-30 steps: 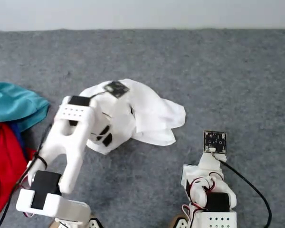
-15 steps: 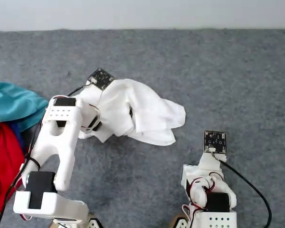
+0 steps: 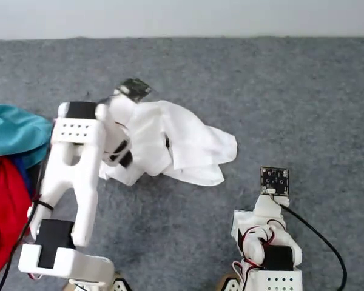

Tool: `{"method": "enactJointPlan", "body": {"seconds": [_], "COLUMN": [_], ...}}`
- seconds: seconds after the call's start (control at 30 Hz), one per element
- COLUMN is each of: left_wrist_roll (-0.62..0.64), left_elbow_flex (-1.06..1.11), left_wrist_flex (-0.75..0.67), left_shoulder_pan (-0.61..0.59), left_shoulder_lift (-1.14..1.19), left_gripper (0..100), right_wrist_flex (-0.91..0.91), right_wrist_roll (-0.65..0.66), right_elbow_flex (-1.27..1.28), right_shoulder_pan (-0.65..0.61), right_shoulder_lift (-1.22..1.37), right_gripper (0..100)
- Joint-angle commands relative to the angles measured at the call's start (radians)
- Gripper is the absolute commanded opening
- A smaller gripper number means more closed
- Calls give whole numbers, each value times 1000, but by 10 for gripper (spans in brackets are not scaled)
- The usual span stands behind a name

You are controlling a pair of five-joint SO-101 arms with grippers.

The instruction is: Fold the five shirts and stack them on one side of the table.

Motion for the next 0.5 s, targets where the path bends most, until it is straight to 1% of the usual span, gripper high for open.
{"method": "enactJointPlan", "body": {"seconds": [0.0, 0.1, 0.23, 0.3, 0.37, 0.47], "left_wrist_roll": [-5, -3, -8, -41, -63, -69], "left_elbow_flex": [-41, -39, 30, 82, 133, 177], "left_wrist_flex": [107, 115, -18, -81, -129, -173], "left_shoulder_pan": [107, 153, 132, 117, 107, 80], "left_shoulder_lift": [-48, -35, -35, -35, -35, -35], "left_gripper": [178, 178, 182, 195, 223, 232], "right_wrist_flex": [2, 2, 2, 2, 2, 2], "right_wrist_roll": [-6, -6, -6, -6, -6, -6], "right_elbow_flex": [14, 14, 14, 14, 14, 14], "right_shoulder_pan": [-1, -1, -1, -1, -1, -1], "right_shoulder_lift": [-4, -4, -4, -4, -4, -4], "right_gripper": [15, 15, 15, 15, 15, 15]}}
